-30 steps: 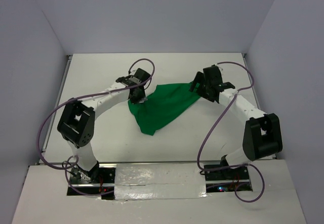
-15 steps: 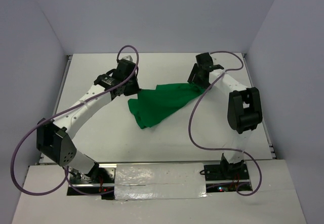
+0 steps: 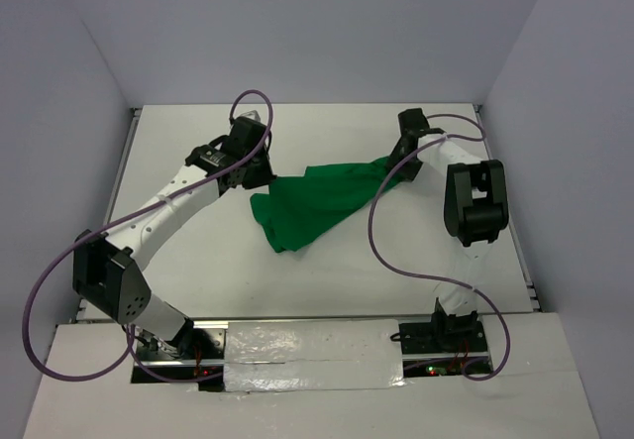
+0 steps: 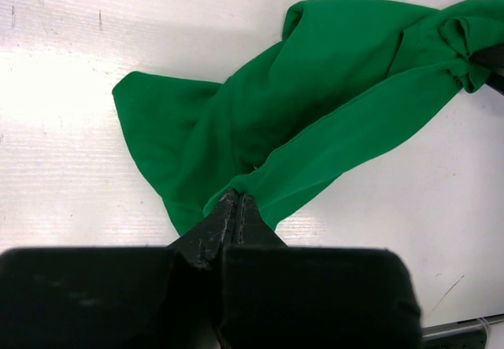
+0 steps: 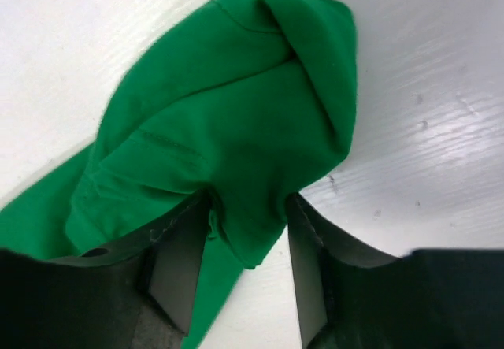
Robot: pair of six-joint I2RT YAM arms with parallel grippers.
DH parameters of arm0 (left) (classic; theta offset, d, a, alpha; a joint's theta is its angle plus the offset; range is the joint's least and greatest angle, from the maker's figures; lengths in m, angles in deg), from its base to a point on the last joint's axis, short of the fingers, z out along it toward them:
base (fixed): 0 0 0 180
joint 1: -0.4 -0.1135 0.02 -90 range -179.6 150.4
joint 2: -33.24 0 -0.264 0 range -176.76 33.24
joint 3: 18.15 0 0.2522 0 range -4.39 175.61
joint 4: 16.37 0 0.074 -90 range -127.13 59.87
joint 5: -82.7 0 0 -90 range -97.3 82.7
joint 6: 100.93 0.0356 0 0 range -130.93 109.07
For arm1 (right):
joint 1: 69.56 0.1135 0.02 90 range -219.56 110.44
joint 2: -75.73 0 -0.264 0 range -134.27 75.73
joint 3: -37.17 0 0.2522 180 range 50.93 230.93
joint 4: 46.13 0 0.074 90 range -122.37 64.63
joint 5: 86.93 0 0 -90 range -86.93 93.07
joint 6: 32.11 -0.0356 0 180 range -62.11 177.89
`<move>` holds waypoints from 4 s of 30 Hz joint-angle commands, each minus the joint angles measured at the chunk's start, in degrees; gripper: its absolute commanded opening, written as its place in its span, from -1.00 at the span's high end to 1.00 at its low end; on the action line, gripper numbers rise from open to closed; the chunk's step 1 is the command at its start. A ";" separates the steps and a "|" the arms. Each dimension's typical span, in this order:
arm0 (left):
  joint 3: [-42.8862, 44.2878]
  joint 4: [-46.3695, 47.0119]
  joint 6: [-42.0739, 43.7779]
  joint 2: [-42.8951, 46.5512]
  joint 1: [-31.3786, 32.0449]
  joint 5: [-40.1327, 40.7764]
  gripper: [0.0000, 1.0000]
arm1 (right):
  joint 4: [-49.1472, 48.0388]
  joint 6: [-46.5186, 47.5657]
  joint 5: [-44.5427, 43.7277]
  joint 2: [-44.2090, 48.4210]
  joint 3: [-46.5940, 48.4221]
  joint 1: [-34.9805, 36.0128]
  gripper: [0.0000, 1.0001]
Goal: Fold and stack the t-shirts
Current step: Flatten out the tshirt
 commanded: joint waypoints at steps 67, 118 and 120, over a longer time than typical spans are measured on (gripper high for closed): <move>42.68 -3.30 5.78 21.10 -27.19 -17.60 1.00 | 1.51 7.58 -1.01 68.26 25.54 -1.87 1.00; 19.38 5.93 9.30 -26.16 -39.84 -9.16 1.00 | -20.82 -1.74 3.29 8.50 8.55 2.62 1.00; 21.84 5.14 8.77 -27.75 -39.84 -9.24 1.00 | -17.75 -0.51 2.68 4.82 14.44 2.53 1.00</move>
